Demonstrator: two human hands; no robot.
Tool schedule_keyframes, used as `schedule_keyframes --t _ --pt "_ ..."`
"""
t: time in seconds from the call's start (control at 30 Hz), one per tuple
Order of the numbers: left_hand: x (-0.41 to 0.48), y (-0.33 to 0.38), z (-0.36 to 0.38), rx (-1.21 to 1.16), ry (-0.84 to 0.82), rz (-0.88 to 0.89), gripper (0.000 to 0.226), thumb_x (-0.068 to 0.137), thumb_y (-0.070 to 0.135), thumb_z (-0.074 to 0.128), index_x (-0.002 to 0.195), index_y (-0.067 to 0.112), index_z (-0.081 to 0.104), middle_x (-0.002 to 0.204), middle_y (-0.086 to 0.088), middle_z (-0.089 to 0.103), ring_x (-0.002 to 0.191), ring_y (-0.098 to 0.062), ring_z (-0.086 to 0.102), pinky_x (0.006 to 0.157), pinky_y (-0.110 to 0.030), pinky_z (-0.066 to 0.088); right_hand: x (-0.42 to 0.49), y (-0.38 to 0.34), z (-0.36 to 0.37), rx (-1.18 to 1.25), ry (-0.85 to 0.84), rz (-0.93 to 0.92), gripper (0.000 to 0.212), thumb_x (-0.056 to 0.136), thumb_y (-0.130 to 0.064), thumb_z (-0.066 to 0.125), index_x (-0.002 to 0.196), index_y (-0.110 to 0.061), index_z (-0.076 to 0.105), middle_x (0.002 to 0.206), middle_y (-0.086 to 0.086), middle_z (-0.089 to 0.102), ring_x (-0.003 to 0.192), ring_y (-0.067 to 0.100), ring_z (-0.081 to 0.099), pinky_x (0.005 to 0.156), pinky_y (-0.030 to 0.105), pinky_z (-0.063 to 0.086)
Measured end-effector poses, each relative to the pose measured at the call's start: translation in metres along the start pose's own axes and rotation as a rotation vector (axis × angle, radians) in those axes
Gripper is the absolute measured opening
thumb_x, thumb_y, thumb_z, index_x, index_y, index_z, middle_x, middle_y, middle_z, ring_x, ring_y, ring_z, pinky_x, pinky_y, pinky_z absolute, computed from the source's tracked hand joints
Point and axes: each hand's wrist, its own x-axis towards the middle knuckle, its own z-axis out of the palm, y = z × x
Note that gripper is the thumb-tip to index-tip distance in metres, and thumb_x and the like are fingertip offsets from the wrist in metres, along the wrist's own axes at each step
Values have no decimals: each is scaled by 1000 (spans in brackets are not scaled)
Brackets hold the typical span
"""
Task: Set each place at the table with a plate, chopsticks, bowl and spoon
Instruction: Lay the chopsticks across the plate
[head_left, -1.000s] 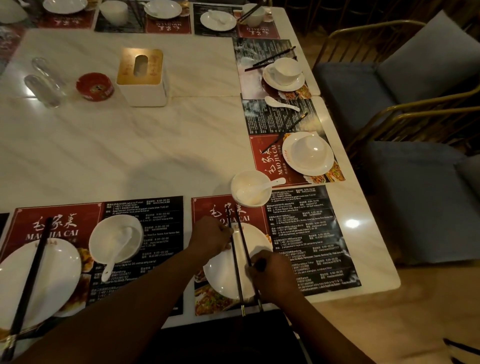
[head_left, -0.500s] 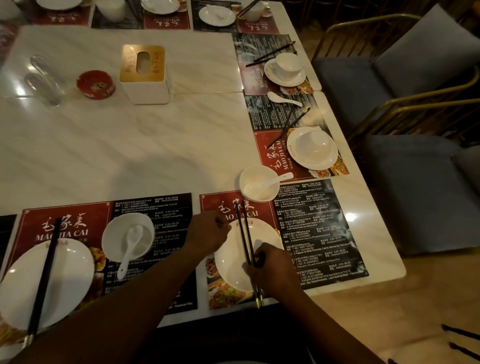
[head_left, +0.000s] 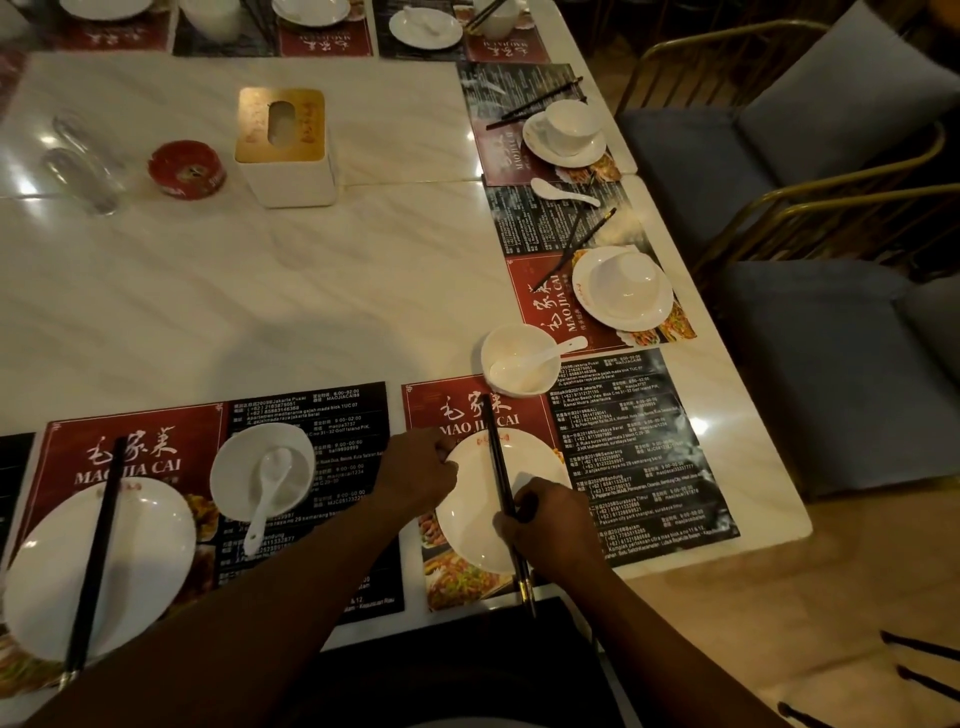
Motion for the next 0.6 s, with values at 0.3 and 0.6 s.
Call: schedule_keyframes --t 0.3,0.6 --pt "1 -1 1 -25 2 -4 18 82 12 74 100 15 72 91 2 69 85 -12 65 83 -30 57 1 2 3 -16 -14 21 22 77 -43 78 85 -27 67 72 -13 64 63 -3 59 57 9 42" --pt "1 0 1 10 -1 2 12 82 13 74 93 16 71 84 5 67 80 -9 64 79 -29 57 1 1 -2 -19 -42 2 19 79 -43 77 83 -29 65 70 -14 62 61 -5 58 53 7 38"
